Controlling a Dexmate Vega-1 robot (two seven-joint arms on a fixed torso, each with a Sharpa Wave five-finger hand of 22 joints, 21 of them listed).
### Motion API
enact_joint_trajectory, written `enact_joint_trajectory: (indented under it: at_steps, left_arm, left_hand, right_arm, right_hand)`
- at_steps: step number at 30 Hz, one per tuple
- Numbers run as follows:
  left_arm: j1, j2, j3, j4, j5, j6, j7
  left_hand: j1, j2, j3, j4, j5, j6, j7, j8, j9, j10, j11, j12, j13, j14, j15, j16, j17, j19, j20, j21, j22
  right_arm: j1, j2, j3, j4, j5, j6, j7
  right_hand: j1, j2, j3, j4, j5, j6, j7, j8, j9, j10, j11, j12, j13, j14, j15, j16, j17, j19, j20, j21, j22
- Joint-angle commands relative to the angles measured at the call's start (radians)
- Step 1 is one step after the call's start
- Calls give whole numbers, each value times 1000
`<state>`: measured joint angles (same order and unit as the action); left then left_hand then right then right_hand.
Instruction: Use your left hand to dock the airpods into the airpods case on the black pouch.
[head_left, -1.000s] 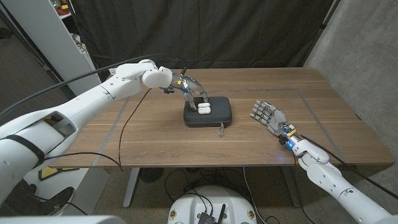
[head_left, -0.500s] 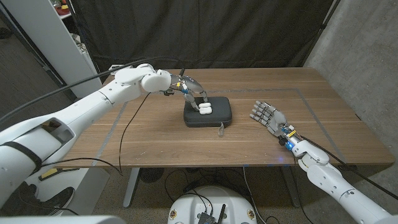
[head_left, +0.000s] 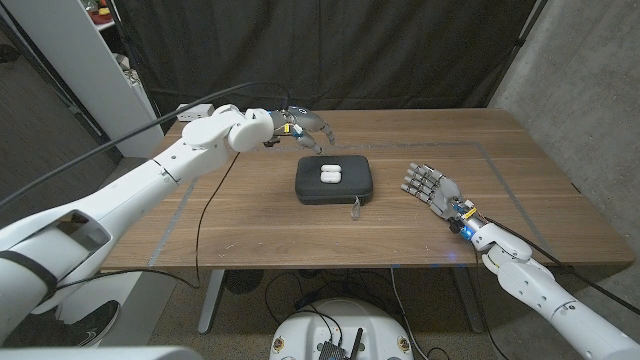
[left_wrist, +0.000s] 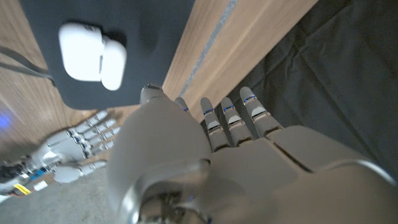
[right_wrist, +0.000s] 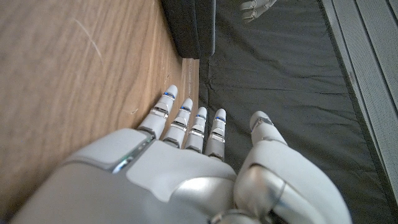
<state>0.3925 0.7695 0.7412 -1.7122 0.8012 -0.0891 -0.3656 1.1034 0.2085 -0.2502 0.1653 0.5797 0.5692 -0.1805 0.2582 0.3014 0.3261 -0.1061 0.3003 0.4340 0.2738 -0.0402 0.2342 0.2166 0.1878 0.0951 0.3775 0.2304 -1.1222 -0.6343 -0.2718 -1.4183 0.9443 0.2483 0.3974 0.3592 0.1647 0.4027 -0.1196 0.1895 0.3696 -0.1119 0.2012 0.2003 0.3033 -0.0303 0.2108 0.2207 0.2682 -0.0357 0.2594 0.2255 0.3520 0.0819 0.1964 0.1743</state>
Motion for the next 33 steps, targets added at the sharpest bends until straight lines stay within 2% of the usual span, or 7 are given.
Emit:
enact_joint_trajectory:
  at_steps: [1,6,8,16,18,22,33]
  left_arm:
    - [116,31,-88,-132,-83,23,87]
    - [142,45,-111,-142,-170,-15,95]
    - [155,51,-121,-155,-196,-18,95]
    - [178,79,-135,-282,-192,111,-18]
    - [169,81,-126,-303,-165,149,-58]
    - [117,58,-78,-324,-86,233,-178]
    - [-29,-38,27,-217,8,226,-304]
  left_hand:
    - [4,4,27,6,6,52,1,16,0,32,-5,14,4,19,-87,10,5,12,-2,10,3]
    - [-58,-15,26,21,-15,153,28,40,-7,67,-11,26,8,40,-105,14,4,14,-15,16,3]
    - [-67,-33,16,9,-27,185,48,47,-9,79,-16,30,8,53,-114,15,0,19,-14,20,1]
    - [-18,-87,-3,-38,-45,203,52,49,-3,60,-8,19,10,41,-111,-1,-9,15,-8,19,-4]
    - [8,-90,-13,-51,-52,134,34,18,4,4,-2,-5,11,4,-87,-16,-6,-10,5,10,-6]
    - [-4,-96,-41,-42,-55,50,7,-22,10,-56,10,-30,13,-58,-58,-34,-4,-42,19,-2,-9]
    - [-40,-122,-85,-28,-44,-52,-4,-62,15,-157,32,-71,6,-167,-15,-52,-8,-112,47,-36,-19]
  right_arm:
    - [15,-22,2,-11,4,-46,0]
    - [10,-29,7,-22,6,-52,-10]
    - [9,-29,8,-22,5,-50,-11]
    - [11,-30,14,-17,13,-53,-8]
    - [16,-30,14,-11,15,-55,-1]
    - [29,-31,13,9,18,-58,21]
    - [51,-46,13,37,30,-94,59]
  right_hand:
    - [-7,2,4,4,2,8,3,0,1,5,1,3,6,7,-70,6,4,4,2,3,3]
    - [-7,3,4,4,2,8,3,0,1,6,1,3,6,8,-70,6,4,4,2,3,3]
    - [-7,2,4,4,2,8,3,0,1,6,0,3,6,8,-69,6,4,3,2,3,3]
    - [-7,4,5,4,2,9,2,1,1,6,-1,3,6,8,-71,7,4,3,1,3,3]
    - [-7,4,5,4,2,9,2,1,1,6,-1,3,6,8,-71,7,4,3,1,3,3]
    - [-7,3,5,4,2,9,3,0,1,6,0,3,6,8,-70,7,4,3,1,3,3]
    - [-8,3,5,5,2,7,5,0,1,5,0,2,6,7,-70,7,5,2,2,3,3]
